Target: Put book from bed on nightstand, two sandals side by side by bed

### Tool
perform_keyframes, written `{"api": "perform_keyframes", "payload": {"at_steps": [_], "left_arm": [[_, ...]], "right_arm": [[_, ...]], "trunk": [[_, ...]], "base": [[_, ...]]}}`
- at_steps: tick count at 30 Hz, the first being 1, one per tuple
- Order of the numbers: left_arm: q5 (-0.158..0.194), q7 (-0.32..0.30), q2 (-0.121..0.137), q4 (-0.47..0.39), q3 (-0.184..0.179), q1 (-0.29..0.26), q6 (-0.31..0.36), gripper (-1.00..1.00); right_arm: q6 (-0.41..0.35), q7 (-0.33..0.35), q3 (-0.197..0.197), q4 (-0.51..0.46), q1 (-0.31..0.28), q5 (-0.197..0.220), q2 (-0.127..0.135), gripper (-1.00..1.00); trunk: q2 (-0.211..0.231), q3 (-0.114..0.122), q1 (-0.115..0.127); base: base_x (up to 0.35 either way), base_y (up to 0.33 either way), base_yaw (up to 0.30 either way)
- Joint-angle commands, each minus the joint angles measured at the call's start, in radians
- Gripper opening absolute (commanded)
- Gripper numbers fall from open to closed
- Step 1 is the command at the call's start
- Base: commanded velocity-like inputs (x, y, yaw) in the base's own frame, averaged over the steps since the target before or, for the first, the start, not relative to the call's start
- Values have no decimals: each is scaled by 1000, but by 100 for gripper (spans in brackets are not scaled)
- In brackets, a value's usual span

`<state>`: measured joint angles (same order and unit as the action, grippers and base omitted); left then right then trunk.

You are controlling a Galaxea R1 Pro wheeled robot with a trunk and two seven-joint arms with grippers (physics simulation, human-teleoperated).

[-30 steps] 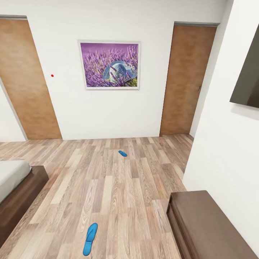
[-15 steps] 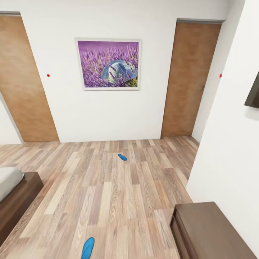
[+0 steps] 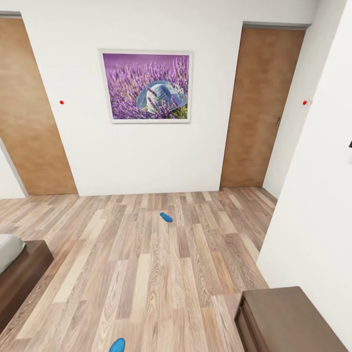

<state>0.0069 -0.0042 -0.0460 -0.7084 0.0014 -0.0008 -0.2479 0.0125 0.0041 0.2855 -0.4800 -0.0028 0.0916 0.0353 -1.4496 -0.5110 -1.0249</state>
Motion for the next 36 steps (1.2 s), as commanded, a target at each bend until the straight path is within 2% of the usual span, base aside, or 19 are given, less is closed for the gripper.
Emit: {"api": "perform_keyframes", "payload": {"at_steps": [1, 18, 36], "left_arm": [[1, 0, 0, 0, 0, 0, -2, 100], [1, 0, 0, 0, 0, 0, -2, 100], [1, 0, 0, 0, 0, 0, -2, 100]], "right_arm": [[1, 0, 0, 0, 0, 10, 0, 100], [1, 0, -1, 0, 0, 9, 0, 100], [1, 0, -1, 0, 0, 9, 0, 100]], "trunk": [[0, -1, 0], [0, -1, 0], [0, -1, 0]], "base": [[35, 0, 0], [207, 0, 0], [51, -28, 0]]}}
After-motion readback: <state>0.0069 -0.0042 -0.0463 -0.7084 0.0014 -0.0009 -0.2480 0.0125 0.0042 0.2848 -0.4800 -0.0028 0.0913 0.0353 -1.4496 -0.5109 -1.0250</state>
